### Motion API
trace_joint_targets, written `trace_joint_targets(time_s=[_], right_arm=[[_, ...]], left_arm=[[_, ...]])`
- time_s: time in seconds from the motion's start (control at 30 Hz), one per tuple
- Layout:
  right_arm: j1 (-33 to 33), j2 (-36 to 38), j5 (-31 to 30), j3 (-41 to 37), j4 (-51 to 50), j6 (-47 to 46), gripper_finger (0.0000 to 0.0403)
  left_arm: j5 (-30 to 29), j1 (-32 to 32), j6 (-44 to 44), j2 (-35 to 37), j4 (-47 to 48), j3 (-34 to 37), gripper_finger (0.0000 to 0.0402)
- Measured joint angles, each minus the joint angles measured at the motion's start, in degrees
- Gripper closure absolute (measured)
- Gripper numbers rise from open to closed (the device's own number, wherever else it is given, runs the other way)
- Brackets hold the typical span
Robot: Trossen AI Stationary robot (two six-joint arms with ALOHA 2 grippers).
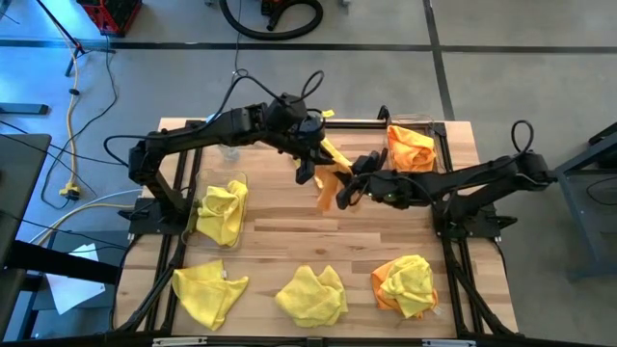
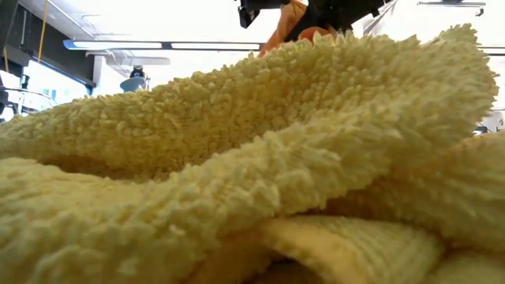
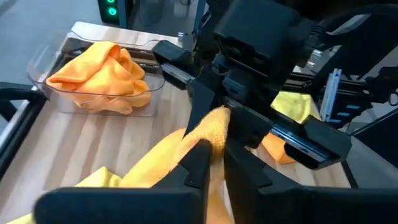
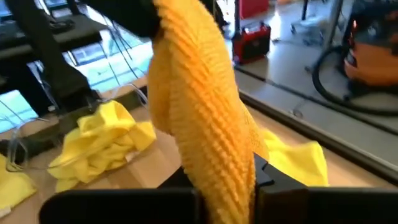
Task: Sort microfiber towel by color & place in baskets
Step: Put the orange microfiber cloth into the right transparent bin
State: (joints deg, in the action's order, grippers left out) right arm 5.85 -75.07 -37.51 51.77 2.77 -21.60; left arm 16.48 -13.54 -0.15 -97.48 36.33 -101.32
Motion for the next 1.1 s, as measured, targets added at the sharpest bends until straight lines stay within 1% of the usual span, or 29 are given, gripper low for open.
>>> trace_joint_targets(time_s=[0.1, 0.2, 0.27, 0.33, 0.4, 0.5, 0.57, 0.63, 0.73, 0.83, 0.9, 1.0, 1.1], right_arm=[[0.02, 1.72, -0.32, -0.07, -5.38, -3.01, 0.0396], [0.02, 4.6, -1.4, -0.08, -10.16, -5.91, 0.0393], [-0.41, 7.19, -4.1, -0.09, -16.41, -10.79, 0.0393], [-1.78, 10.62, -6.21, -0.09, -24.05, -16.85, 0.0397], [-3.95, 14.31, -6.72, -0.09, -31.64, -21.58, 0.0398], [-8.96, 19.39, -6.63, -0.09, -39.19, -24.42, 0.0399], [-13.62, 22.34, -6.64, -0.09, -41.86, -23.44, 0.04], [-19.02, 24.72, -5.64, 0.08, -44.53, -23.16, 0.0401], [-27.78, 25.73, -0.86, 2.45, -51.5, -22.88, 0.0401], [-35.3, 24.48, 2.48, 5.31, -59.35, -20.56, 0.0402], [-39.31, 23.01, 3.77, 6.77, -61.94, -18.2, 0.0402], [-44.37, 20.22, 5.32, 7.5, -62.27, -12.1, 0.0402], [-48.44, 15.8, 6.7, 7.5, -62.07, -6.34, 0.0402]], left_arm=[[-1.91, -0.07, 1.43, 0.12, 0.77, 0.0, 0.0338], [-3.94, -0.09, 3.4, 0.14, 2.57, 0.0, 0.0305], [-5.89, -0.13, 4.63, 0.14, 4.76, 0.0, 0.0287], [-6.4, -0.6, 6.1, 0.14, 7.6, 0.0, 0.0274], [-5.27, -1.44, 6.4, 0.14, 9.29, 0.26, 0.0268], [-0.5, -3.46, 6.04, 0.18, 9.6, 2.07, 0.0267], [1.41, -5.17, 4.97, 0.14, 9.43, 3.34, 0.027], [1.43, -6.83, 4.24, 0.16, 8.88, 4.76, 0.0272], [1.27, -9.21, 2.0, 0.14, 9.13, 6.24, 0.0272], [1.27, -10.61, 0.43, 0.14, 8.82, 7.17, 0.0272], [1.28, -11.18, -0.28, 0.14, 8.83, 7.61, 0.0272], [1.3, -11.95, -0.96, 0.14, 8.79, 7.76, 0.0272], [1.15, -12.33, -1.3, 0.14, 8.23, 7.76, 0.0272]])
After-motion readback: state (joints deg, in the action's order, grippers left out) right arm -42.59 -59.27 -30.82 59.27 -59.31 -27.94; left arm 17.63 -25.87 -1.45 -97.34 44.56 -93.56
